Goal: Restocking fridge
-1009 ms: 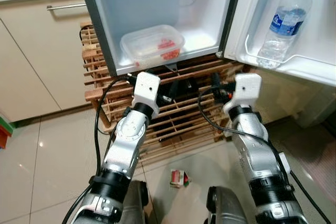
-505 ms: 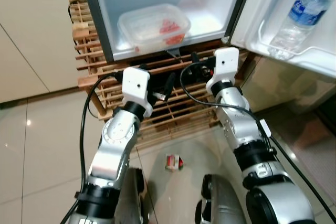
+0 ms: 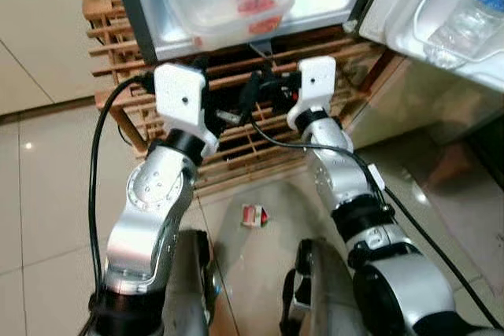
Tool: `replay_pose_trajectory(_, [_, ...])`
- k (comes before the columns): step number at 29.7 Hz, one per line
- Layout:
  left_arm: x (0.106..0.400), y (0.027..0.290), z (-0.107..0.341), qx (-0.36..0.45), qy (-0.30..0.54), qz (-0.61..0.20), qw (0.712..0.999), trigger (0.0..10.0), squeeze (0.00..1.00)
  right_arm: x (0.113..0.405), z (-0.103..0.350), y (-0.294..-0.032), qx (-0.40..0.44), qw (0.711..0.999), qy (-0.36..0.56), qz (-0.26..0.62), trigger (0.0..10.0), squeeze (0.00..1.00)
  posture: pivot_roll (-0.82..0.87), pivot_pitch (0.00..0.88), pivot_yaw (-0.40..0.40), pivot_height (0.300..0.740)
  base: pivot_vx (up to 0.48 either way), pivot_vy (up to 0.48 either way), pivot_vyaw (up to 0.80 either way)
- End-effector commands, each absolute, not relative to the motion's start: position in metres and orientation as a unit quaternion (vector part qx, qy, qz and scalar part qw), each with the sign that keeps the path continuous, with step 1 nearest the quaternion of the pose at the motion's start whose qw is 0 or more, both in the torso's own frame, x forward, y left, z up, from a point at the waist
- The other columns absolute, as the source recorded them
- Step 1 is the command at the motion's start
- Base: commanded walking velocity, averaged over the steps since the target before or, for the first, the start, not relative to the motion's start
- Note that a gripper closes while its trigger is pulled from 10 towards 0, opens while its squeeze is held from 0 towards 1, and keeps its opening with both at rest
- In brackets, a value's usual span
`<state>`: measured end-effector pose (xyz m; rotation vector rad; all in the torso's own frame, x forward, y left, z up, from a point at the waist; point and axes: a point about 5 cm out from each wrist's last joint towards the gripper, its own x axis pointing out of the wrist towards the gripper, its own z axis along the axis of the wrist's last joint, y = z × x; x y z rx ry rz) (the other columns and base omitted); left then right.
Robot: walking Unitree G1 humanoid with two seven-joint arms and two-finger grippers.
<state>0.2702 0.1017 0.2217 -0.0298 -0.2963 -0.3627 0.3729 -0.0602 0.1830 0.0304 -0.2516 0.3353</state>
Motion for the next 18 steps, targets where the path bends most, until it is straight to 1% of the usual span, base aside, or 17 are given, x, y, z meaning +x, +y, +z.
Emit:
replay_pose_trajectory(1, [0.260,0.095,0.214,-0.023,-0.122,-0.188,0.974,10.0,0.00,0.372,0.190,-0.055,0.014,0.972,-0.148,0.180,10.0,0.00,0.25,0.342,-0.091,0.619,0.000,0.000,0.00])
replay_pose_trajectory(7, [0.247,0.090,0.205,-0.030,-0.095,-0.194,0.976,10.0,0.00,0.372,0.207,-0.049,0.019,0.964,-0.185,0.191,10.0,0.00,0.25,0.353,-0.095,0.619,0.000,0.000,0.00])
replay_pose_trajectory(10, [0.245,0.088,0.199,-0.033,-0.081,-0.193,0.977,10.0,0.00,0.372,0.216,-0.048,0.021,0.961,-0.200,0.192,10.0,0.00,0.25,0.357,-0.097,0.619,0.000,0.000,0.00])
replay_pose_trajectory(18, [0.246,0.091,0.183,-0.009,-0.050,-0.181,0.982,10.0,0.00,0.374,0.215,-0.054,0.024,0.964,-0.191,0.186,10.0,0.00,0.24,0.351,-0.099,0.619,0.000,0.000,0.00])
